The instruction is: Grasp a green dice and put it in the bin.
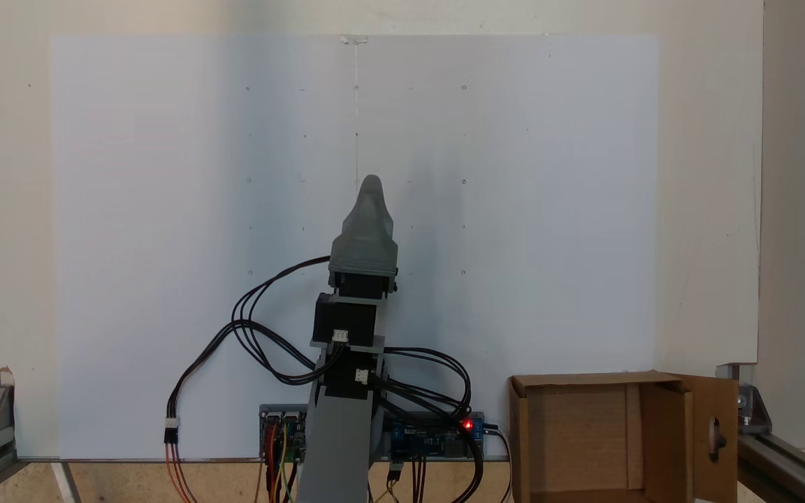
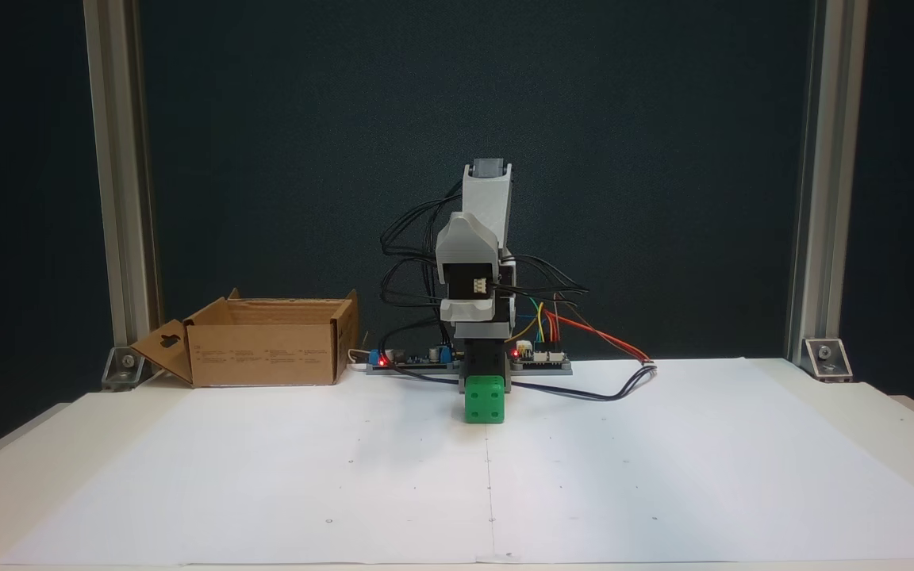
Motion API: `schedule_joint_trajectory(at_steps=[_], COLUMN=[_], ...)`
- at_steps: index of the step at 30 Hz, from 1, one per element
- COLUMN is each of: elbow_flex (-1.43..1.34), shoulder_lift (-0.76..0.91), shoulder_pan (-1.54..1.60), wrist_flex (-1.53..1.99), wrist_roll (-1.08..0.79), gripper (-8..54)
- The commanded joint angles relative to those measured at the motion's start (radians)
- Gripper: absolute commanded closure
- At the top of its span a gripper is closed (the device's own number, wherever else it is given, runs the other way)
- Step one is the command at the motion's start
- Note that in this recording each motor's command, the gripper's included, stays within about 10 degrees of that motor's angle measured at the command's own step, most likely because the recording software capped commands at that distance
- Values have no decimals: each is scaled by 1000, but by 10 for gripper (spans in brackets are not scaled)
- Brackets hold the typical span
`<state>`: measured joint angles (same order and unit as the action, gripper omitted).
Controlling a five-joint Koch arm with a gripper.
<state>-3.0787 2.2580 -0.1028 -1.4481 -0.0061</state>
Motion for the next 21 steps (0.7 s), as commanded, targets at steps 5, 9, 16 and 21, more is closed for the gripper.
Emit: schedule_joint_trajectory(at_steps=[5, 9, 16, 21], elbow_flex=[-35, 69, 285, 419], shoulder_lift=[107, 107, 109, 112], shoulder_pan=[2, 3, 5, -2], wrist_flex=[-28, 158, 592, 919], wrist_roll=[-37, -37, -37, -40], gripper=[26, 25, 18, 18])
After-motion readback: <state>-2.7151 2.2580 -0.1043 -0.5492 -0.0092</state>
